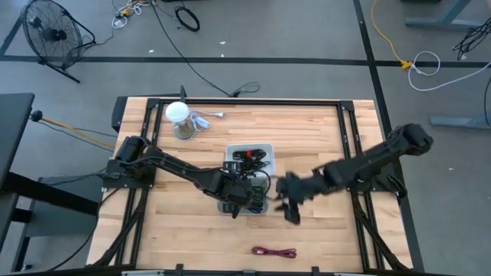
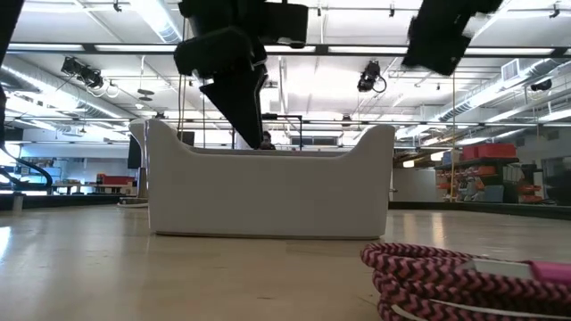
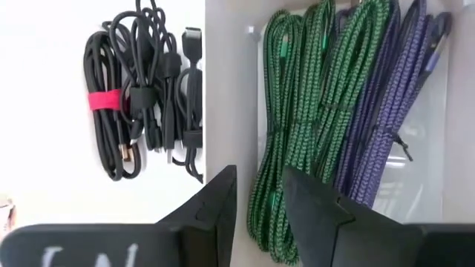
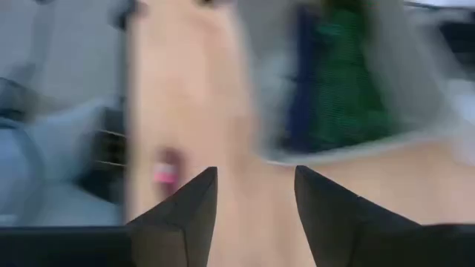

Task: Pick & Place USB Port
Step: Put the pink charger cable into the gray container

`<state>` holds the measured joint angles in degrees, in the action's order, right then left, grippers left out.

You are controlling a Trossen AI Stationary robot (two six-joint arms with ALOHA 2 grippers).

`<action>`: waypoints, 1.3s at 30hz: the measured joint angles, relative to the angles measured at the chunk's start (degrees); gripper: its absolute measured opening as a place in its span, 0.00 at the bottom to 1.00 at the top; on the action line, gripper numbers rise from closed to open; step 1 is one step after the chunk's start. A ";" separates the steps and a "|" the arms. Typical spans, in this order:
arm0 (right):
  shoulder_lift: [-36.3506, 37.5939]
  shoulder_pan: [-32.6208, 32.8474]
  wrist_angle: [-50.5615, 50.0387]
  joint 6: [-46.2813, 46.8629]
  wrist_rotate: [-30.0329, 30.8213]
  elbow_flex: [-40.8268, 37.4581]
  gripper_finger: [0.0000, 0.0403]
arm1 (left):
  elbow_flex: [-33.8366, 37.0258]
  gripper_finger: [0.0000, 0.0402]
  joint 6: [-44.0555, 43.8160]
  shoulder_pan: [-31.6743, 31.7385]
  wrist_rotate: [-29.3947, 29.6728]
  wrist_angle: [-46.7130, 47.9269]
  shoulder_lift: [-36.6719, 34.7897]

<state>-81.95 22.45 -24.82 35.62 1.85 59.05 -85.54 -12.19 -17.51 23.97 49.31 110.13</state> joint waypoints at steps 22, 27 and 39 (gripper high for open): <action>-22.25 19.43 31.63 14.95 10.03 0.15 0.43 | 0.02 0.29 -0.93 -10.76 -3.41 4.88 -1.00; -22.43 20.10 31.08 15.01 10.53 0.15 0.37 | 0.00 0.29 -4.53 -15.72 -2.83 3.20 -3.70; -22.80 22.85 31.99 15.96 12.74 0.24 0.32 | -0.02 0.29 -9.75 -24.80 2.84 -7.47 -7.13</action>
<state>-104.75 45.30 7.18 51.58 14.60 59.29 -85.56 -21.93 -42.31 26.81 41.84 103.00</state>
